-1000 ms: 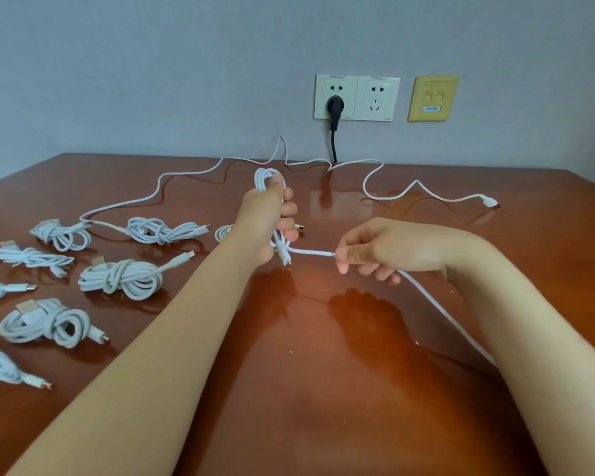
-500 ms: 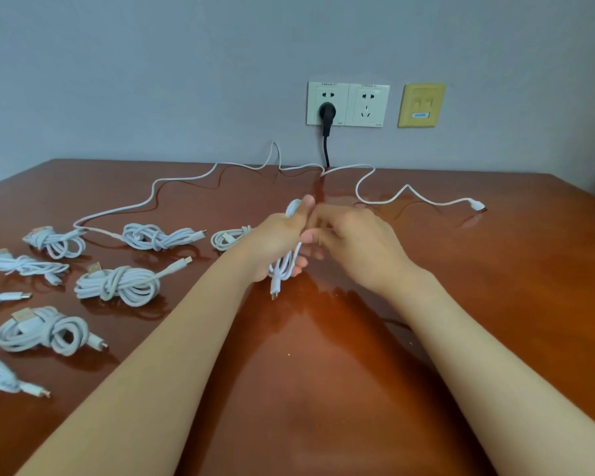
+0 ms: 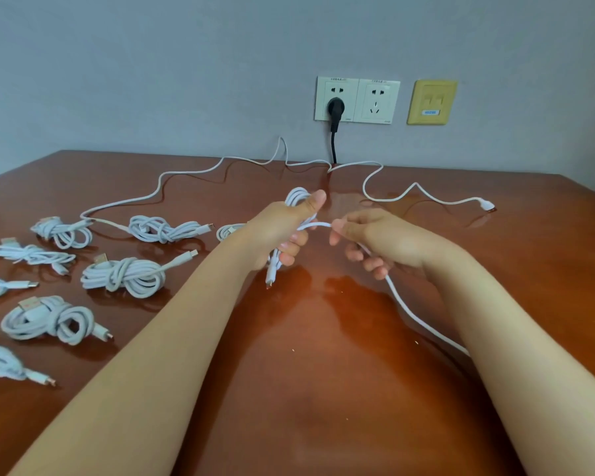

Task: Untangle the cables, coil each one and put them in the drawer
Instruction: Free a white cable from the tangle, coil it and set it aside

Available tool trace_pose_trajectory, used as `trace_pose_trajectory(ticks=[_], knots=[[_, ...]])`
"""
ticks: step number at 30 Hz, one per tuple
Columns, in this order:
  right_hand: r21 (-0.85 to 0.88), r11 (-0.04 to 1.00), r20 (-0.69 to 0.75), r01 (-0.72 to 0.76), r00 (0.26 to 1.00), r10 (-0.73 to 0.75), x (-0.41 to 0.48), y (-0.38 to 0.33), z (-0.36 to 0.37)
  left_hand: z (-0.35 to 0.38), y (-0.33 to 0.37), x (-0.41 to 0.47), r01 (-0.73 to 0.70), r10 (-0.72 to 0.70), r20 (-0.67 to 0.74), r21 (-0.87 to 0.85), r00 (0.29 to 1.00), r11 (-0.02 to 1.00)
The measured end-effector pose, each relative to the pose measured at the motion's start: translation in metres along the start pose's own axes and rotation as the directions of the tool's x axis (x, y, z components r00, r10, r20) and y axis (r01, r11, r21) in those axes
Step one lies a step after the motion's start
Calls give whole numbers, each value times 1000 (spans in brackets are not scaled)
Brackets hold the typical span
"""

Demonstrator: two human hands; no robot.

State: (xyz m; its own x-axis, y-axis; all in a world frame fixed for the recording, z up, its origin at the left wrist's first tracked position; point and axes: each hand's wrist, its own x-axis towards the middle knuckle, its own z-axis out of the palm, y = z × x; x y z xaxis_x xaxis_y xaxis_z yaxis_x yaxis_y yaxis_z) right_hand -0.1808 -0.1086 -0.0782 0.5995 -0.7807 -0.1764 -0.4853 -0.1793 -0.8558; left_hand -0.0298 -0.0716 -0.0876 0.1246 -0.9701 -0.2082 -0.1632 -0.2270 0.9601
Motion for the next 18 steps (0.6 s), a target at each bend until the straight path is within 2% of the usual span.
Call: trace_pose_trajectory(ticks=[2,4,6,8,10,13,16,18], knots=[[-18,993,67,-116,991,117,-3,-1,0,-2,0,0,3,-4,-31,-13,1000,1000],[-25,993,46,-116,992,117,-3,-4,-2,-3,0,1,2,-3,-43,-26,999,1000],[16,1000,-30,-22,999,23,-2,-4,-3,-4,1,0,0,-1,-42,-32,999,999],[-21,995,-157,102,982,-104,2,-2,-2,-3,2,-2,-3,3,-19,-3,1000,1000],[-88,975,-282,205,934,-222,6,2,3,0,2,-3,-10,9,20,49,1000,999],[-133,932,-369,337,856,-362,8,2,9,7,0,-5,-14,3,79,146,997,989],[-160,908,-409,387,811,-418,8,1,13,12,-2,-5,2,-24,111,191,994,982],[-160,916,-436,369,806,-401,10,3,15,15,-2,-3,16,-33,96,174,995,985]])
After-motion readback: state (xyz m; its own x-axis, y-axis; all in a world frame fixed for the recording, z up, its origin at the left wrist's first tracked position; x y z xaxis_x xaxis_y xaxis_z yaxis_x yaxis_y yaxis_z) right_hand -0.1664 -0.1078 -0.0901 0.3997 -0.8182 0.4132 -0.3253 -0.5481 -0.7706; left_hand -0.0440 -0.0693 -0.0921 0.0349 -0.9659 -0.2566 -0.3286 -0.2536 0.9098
